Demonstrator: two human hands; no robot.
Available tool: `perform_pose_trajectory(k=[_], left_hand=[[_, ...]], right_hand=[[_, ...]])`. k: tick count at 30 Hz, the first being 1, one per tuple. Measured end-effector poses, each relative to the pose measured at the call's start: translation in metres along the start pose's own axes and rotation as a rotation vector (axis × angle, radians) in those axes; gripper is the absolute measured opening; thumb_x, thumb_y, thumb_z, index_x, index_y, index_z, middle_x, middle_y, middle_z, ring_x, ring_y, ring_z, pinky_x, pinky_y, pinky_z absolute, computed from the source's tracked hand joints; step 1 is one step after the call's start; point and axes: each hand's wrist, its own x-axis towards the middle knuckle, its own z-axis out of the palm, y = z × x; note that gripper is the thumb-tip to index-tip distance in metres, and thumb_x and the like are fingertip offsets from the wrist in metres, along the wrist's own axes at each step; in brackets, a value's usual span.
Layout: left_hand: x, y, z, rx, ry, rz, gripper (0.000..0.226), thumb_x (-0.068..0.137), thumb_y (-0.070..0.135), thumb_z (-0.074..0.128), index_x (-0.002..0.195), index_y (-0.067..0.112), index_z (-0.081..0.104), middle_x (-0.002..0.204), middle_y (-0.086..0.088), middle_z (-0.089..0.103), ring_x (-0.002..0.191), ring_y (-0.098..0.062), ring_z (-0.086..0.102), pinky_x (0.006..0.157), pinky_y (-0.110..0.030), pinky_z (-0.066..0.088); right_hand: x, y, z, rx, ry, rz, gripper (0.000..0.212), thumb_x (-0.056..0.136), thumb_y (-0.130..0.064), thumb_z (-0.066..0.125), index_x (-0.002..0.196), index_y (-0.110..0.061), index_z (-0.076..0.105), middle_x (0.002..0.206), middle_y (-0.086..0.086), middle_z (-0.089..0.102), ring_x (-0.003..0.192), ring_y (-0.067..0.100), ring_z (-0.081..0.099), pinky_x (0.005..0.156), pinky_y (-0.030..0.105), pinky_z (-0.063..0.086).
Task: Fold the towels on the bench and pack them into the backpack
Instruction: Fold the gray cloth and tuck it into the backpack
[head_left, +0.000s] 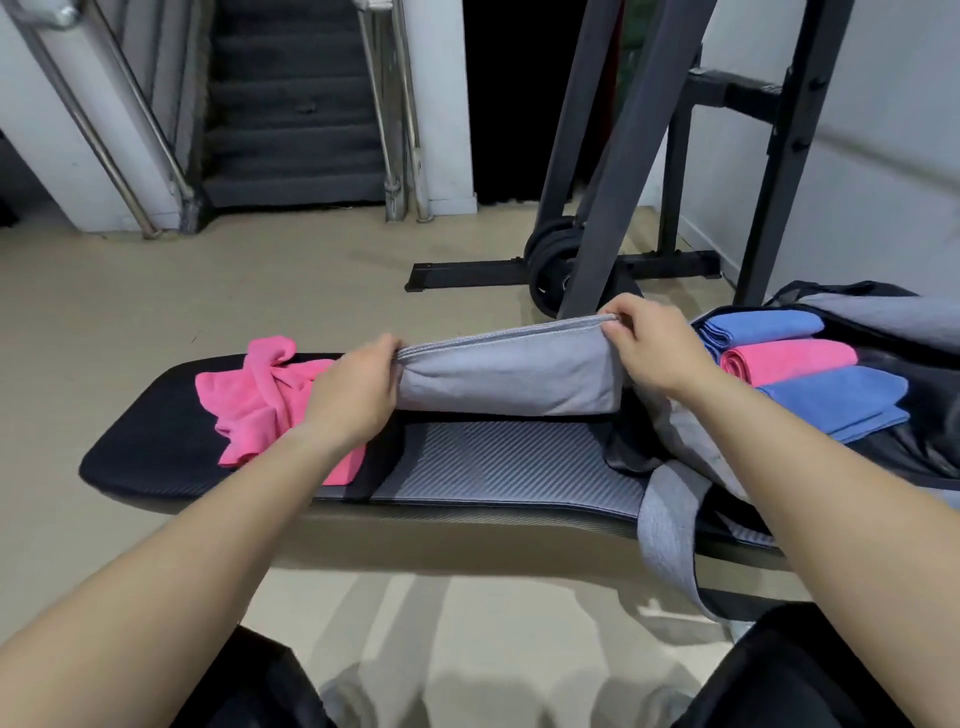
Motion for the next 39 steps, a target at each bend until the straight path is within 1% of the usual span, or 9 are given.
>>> perform_pose_trajectory(k=[8, 11, 14, 18, 22, 25, 28, 32, 39], left_hand=[[0.026, -0.005, -0.033, -0.013, 0.227, 0.020, 0.022, 0.094, 0.012, 0.052, 0.109, 0.019, 0.066, 0.109, -0.008, 0.069, 0.101, -0.036, 0.062, 0.076, -0.041, 0.049], [-0.011, -0.022, -0.004, 0.000, 0.128, 0.103, 0.022, 0.096, 0.013, 0.053, 0.110, 0.020, 0.068, 0.105, -0.005, 0.070, 0.097, -0.033, 0.064, 0.071, -0.039, 0.051], [-0.051, -0.031, 0.021, 0.079, -0.085, 0.144, 0.019, 0.095, 0.023, 0.054, 0.109, 0.028, 0.067, 0.104, 0.003, 0.067, 0.097, -0.028, 0.065, 0.068, -0.037, 0.052], [-0.065, -0.019, 0.020, 0.264, -0.295, 0.204, 0.034, 0.083, 0.057, 0.049, 0.100, 0.034, 0.067, 0.100, 0.010, 0.061, 0.096, -0.018, 0.063, 0.067, -0.030, 0.047], [-0.030, 0.001, 0.019, 0.205, -0.184, 0.132, 0.036, 0.093, 0.051, 0.043, 0.095, 0.027, 0.069, 0.101, 0.003, 0.062, 0.098, -0.023, 0.059, 0.072, -0.034, 0.047], [-0.005, 0.023, 0.048, 0.066, -0.191, 0.093, 0.037, 0.100, 0.034, 0.043, 0.130, 0.021, 0.060, 0.135, -0.002, 0.058, 0.124, -0.027, 0.051, 0.098, -0.039, 0.046], [-0.007, 0.033, 0.083, 0.140, -0.370, 0.118, 0.053, 0.105, 0.037, 0.030, 0.156, 0.021, 0.027, 0.165, 0.001, 0.021, 0.151, -0.021, 0.019, 0.122, -0.042, 0.019], [-0.015, 0.009, 0.093, 0.109, -0.447, 0.034, 0.063, 0.103, 0.055, 0.015, 0.159, 0.033, 0.000, 0.166, 0.008, -0.011, 0.153, -0.014, -0.009, 0.124, -0.042, -0.004], [-0.023, -0.009, 0.088, 0.094, -0.417, -0.180, 0.064, 0.103, 0.054, 0.014, 0.159, 0.029, -0.002, 0.166, -0.002, -0.016, 0.153, -0.022, -0.014, 0.123, -0.046, -0.003]], right_hand=[[0.020, -0.036, -0.007, 0.133, 0.126, 0.045, 0.016, 0.101, -0.016, 0.049, 0.099, -0.024, 0.063, 0.088, -0.004, 0.067, 0.081, 0.016, 0.063, 0.074, 0.032, 0.049], [-0.009, -0.020, 0.015, 0.103, -0.018, 0.035, 0.017, 0.101, -0.009, 0.051, 0.096, -0.018, 0.064, 0.083, -0.001, 0.069, 0.078, 0.013, 0.064, 0.067, 0.027, 0.043], [-0.043, 0.007, 0.042, -0.087, -0.237, -0.017, 0.014, 0.097, -0.009, 0.056, 0.100, -0.015, 0.068, 0.097, 0.003, 0.071, 0.094, 0.023, 0.065, 0.079, 0.033, 0.047], [-0.069, 0.009, 0.044, -0.377, -0.502, -0.100, 0.022, 0.086, -0.022, 0.054, 0.099, -0.031, 0.069, 0.103, -0.015, 0.060, 0.100, 0.015, 0.056, 0.084, 0.035, 0.050], [-0.049, -0.026, 0.044, -0.504, -0.349, -0.120, 0.030, 0.091, -0.043, 0.046, 0.103, -0.031, 0.071, 0.109, -0.006, 0.061, 0.106, 0.023, 0.052, 0.082, 0.038, 0.043], [-0.025, -0.050, 0.081, -0.328, -0.309, -0.142, 0.044, 0.100, -0.035, 0.040, 0.140, -0.023, 0.054, 0.145, 0.002, 0.050, 0.132, 0.028, 0.045, 0.105, 0.041, 0.040], [-0.020, -0.055, 0.128, -0.344, -0.486, -0.173, 0.062, 0.105, -0.038, 0.029, 0.160, -0.015, 0.015, 0.168, 0.005, 0.009, 0.154, 0.023, 0.011, 0.124, 0.040, 0.013], [-0.020, -0.023, 0.142, -0.385, -0.532, -0.066, 0.073, 0.101, -0.062, 0.013, 0.160, -0.024, -0.008, 0.166, -0.001, -0.019, 0.153, 0.016, -0.015, 0.125, 0.043, -0.005], [-0.021, 0.015, 0.117, -0.497, -0.522, 0.112, 0.079, 0.098, -0.065, 0.005, 0.160, -0.018, -0.010, 0.166, 0.001, -0.020, 0.153, 0.019, -0.017, 0.124, 0.047, -0.009]])
